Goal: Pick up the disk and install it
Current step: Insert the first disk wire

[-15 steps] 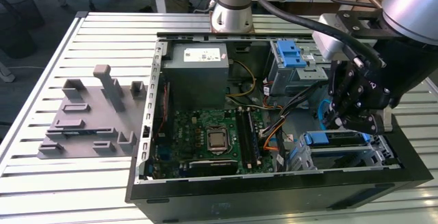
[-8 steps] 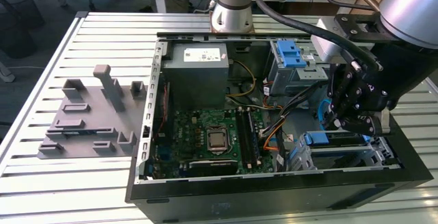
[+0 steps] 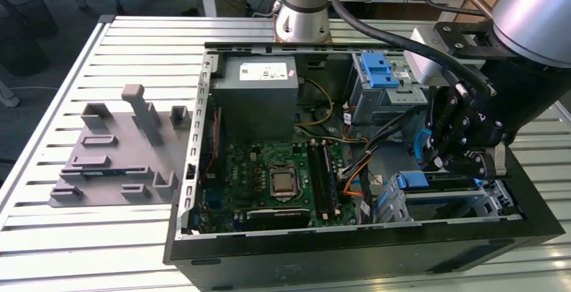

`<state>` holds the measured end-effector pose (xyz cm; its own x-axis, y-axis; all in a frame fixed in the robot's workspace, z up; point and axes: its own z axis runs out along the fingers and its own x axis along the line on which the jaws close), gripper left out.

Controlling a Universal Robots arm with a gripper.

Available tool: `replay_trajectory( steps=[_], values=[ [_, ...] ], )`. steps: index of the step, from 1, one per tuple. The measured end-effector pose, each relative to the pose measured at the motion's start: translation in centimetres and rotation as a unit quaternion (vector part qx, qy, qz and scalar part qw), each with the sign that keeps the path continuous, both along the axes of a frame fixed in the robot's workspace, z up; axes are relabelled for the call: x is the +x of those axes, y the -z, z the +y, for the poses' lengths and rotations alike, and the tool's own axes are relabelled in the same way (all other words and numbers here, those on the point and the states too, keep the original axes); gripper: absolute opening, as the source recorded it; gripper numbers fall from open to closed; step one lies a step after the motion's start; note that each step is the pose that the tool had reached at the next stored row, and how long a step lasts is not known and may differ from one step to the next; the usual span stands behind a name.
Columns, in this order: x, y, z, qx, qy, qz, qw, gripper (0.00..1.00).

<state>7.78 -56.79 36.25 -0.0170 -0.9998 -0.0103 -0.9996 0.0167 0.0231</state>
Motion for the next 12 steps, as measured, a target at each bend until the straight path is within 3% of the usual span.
replay_trajectory(
  steps=[10,12],
  values=[
    [0.24,0.07,0.00,0.0001,0.000,0.0000,1.0000,0.11],
    [0.73,0.08,-0.01,0.0001,0.000,0.0000,1.0000,0.11]
  ],
)
